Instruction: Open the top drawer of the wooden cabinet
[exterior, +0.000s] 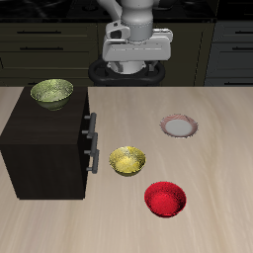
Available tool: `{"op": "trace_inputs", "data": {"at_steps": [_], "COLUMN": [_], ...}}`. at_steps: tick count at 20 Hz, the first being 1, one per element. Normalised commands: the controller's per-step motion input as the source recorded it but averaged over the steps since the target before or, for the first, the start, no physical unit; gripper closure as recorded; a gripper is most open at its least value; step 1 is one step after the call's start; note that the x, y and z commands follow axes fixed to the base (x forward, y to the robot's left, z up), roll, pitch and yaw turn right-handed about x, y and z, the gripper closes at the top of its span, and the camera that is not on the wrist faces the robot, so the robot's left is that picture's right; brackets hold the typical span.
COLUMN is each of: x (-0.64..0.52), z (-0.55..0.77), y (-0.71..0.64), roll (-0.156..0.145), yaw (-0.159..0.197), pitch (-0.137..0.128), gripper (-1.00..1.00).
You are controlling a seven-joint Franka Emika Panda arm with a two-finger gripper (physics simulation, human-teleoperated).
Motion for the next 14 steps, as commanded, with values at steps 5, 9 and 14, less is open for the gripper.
{"op": "trace_inputs", "data": {"at_steps": [5,9,14], "x": [0.28,0.32,0.26], "z": [-0.03,-0.09,-0.03], "y": [0.08,-0.06,-0.08], "roll": [-0.002,-0.021,-0.018], "yaw": [0.007,-0.004,-0.004], "pitch": [0.005,0.025,-0.001], "gripper": [-1.00,-1.00,-1.00]}}
